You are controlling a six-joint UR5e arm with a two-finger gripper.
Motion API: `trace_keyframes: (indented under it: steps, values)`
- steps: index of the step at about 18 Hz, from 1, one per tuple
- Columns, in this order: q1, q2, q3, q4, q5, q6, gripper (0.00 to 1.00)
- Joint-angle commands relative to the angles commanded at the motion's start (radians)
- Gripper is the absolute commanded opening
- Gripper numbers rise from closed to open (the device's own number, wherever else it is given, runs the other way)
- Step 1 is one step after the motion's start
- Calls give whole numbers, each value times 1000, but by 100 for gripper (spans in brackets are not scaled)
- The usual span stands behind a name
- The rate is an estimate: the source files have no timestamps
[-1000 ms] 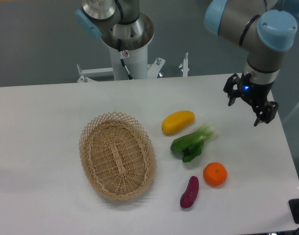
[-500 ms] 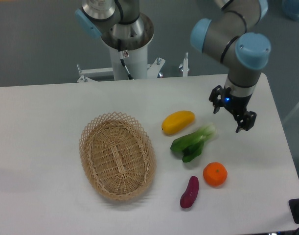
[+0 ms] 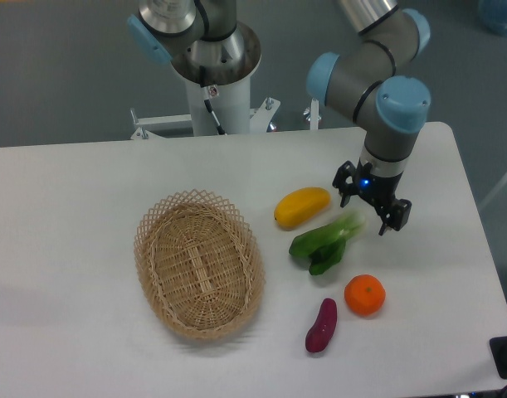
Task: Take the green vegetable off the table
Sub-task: 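Move the open gripper over the green bok choy and lower it, then close the gripper on the bok choy stem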
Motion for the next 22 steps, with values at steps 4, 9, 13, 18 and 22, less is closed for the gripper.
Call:
trace_keyframes:
  steps: [4, 9, 13, 18, 22]
  values:
    - [-5, -3, -21, 0, 3, 3, 100]
    - [-14, -3, -54, 20, 5, -2, 100]
    - [-14, -12, -66, 43, 5, -9, 100]
    - [-18, -32, -60, 45, 5, -3, 100]
    - [-18, -37, -57, 46, 5, -6, 100]
